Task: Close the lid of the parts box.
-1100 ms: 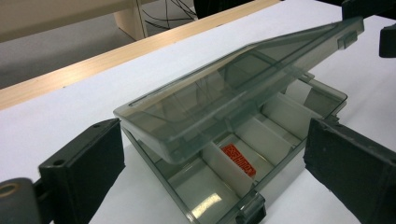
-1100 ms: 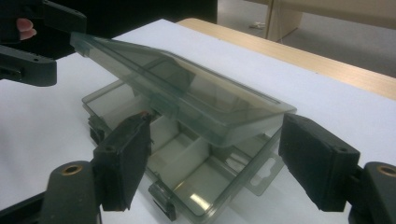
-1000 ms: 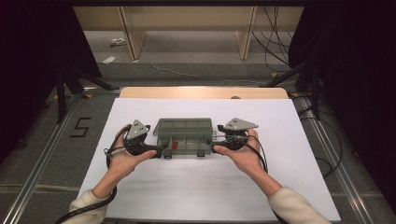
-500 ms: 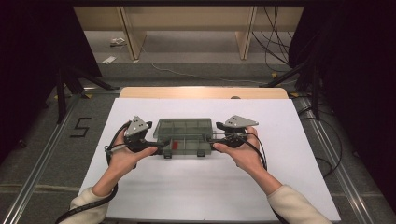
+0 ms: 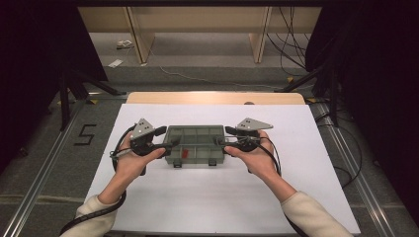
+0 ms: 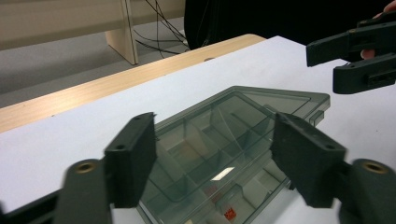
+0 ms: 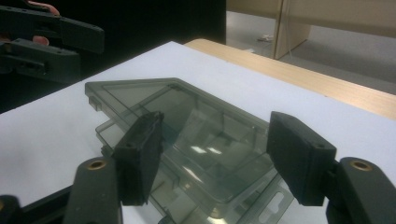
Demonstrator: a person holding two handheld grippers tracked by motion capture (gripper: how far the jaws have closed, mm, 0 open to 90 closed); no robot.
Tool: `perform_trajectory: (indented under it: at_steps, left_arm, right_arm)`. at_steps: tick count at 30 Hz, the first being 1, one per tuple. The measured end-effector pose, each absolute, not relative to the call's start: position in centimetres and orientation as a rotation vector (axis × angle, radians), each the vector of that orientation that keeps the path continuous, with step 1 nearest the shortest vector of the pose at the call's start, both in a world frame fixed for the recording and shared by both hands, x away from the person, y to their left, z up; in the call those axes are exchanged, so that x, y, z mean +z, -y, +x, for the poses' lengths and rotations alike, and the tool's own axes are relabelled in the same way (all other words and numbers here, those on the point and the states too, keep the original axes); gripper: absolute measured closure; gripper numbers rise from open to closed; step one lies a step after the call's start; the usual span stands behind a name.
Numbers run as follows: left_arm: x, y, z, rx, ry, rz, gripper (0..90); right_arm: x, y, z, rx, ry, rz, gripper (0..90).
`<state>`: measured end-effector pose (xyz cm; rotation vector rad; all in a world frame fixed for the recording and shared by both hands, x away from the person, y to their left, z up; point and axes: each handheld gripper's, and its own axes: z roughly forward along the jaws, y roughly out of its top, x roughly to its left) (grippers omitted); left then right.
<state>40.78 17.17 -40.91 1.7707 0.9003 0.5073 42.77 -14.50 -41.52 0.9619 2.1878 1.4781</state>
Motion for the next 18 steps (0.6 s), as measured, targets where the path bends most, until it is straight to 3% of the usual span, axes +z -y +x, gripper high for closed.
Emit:
perform_trajectory:
  at_steps: [6, 12, 16, 18]
  left_arm:
    - [-40.81, -17.11, 40.95, 0.524, -0.917, 1.781, 55.5]
    - [-40.9, -17.08, 40.87, 0.52, -0.945, 1.815, 81.9]
    - [-41.21, -17.04, 40.87, 0.514, -0.958, 1.834, 89.4]
    - [-41.31, -16.97, 40.86, 0.511, -0.964, 1.845, 89.5]
  right_arm:
    - [-41.39, 14.49, 43.02, 1.489, -2.176, 0.952, 51.2]
    - [-41.46, 14.71, 43.21, 1.509, -2.188, 0.952, 76.9]
    - [-41.61, 14.72, 43.18, 1.494, -2.193, 0.943, 89.2]
    - [-41.68, 14.69, 43.17, 1.484, -2.21, 0.943, 90.0]
